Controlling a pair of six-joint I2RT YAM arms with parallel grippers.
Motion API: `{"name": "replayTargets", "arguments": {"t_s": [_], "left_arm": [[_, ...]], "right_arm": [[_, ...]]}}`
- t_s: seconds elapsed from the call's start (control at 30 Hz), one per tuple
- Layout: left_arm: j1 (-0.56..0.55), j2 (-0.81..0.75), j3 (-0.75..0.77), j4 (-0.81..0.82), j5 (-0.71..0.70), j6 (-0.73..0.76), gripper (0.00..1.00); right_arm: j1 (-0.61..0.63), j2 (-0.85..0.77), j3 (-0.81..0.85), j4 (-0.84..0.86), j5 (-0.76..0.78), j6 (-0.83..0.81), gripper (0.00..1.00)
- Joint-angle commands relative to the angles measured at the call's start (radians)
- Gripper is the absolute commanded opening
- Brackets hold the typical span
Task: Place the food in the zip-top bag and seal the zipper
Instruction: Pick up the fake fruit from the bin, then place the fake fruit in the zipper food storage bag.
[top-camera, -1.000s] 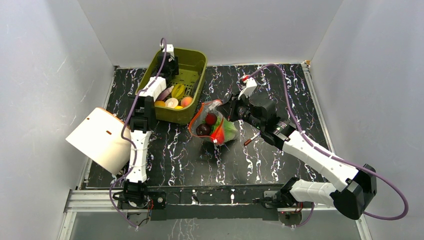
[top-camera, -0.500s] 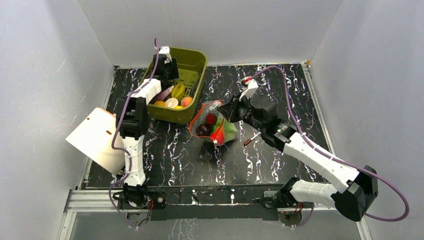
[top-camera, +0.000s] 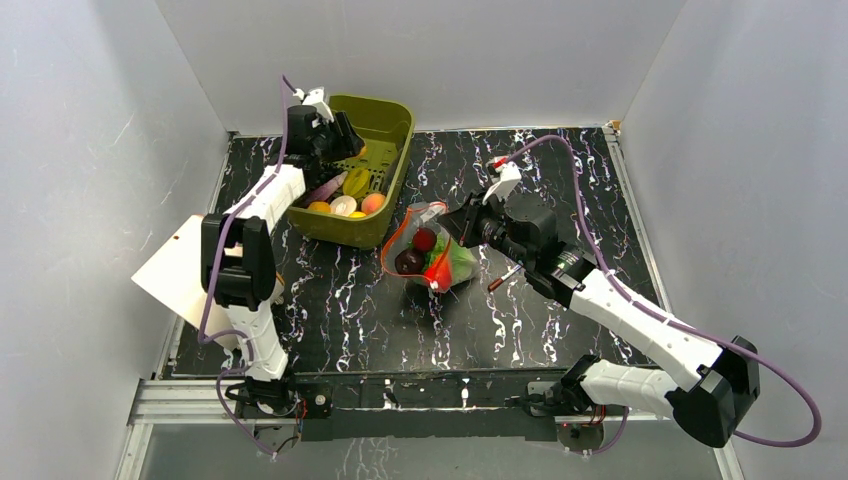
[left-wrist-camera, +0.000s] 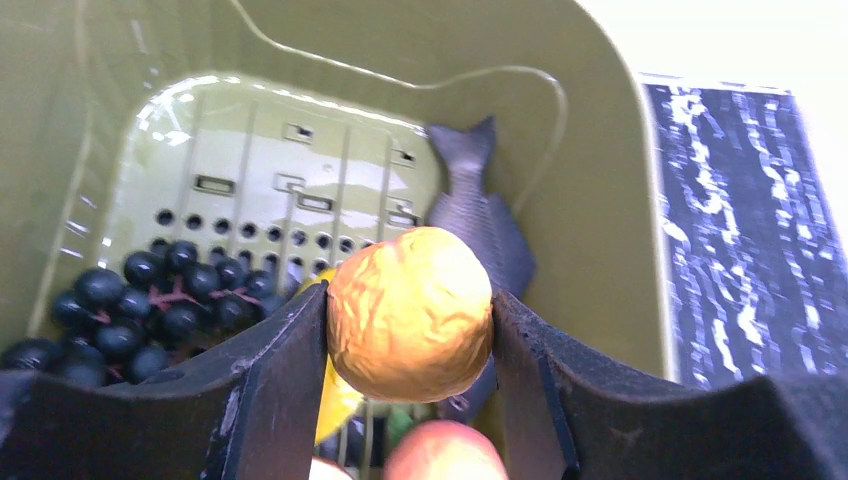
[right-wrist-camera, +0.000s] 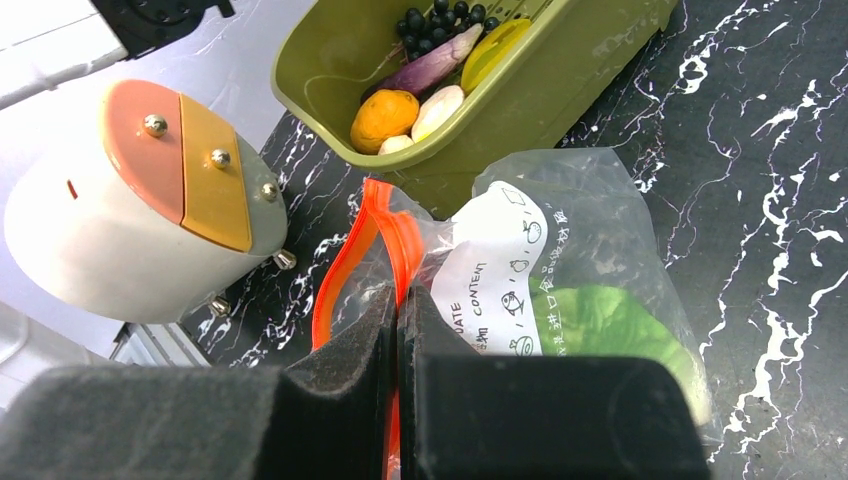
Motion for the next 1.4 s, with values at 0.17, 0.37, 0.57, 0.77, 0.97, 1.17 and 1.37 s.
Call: {"name": "replayTargets", "arguments": {"t_s": [0.17, 0.37, 0.57, 0.77, 0.97, 1.17, 1.37], "left_arm": [[-0.005, -0.229, -0.138, -0.042, 0.240, -0.142, 0.30], [-0.005, -0.357, -0.207, -0.099, 0.429, -0.158, 0.31], [-0.005, -0.485, -0.288, -0.167, 0.537, -0.116, 0.31], [-0.011, -0.602, -0.416, -0.121, 0.658, -0.157, 0.31], [-0.031, -0.708, -0.528, -0.019, 0.729, -0.254, 0.30], [-0.069, -0.761, -0.540, -0.029, 0.740, -0.256, 0.30], [-0.122, -0.774, -0.558, -0.016, 0.738, -0.260, 0.30]], "right_arm": [[0.000, -0.013, -0.003, 0.081, 0.020, 0.013, 0.00], [-0.001, 0.024, 0.038, 0.051, 0.021, 0.007, 0.00], [-0.003, 0.040, 0.055, 0.060, 0.012, 0.030, 0.00], [-0.002, 0.051, 0.059, 0.074, 0.008, 0.062, 0.00], [-0.001, 0.061, 0.077, 0.078, 0.019, 0.067, 0.00], [-0.002, 0.079, 0.096, 0.078, 0.012, 0.073, 0.00], [-0.002, 0.087, 0.104, 0.086, 0.006, 0.083, 0.00]]}}
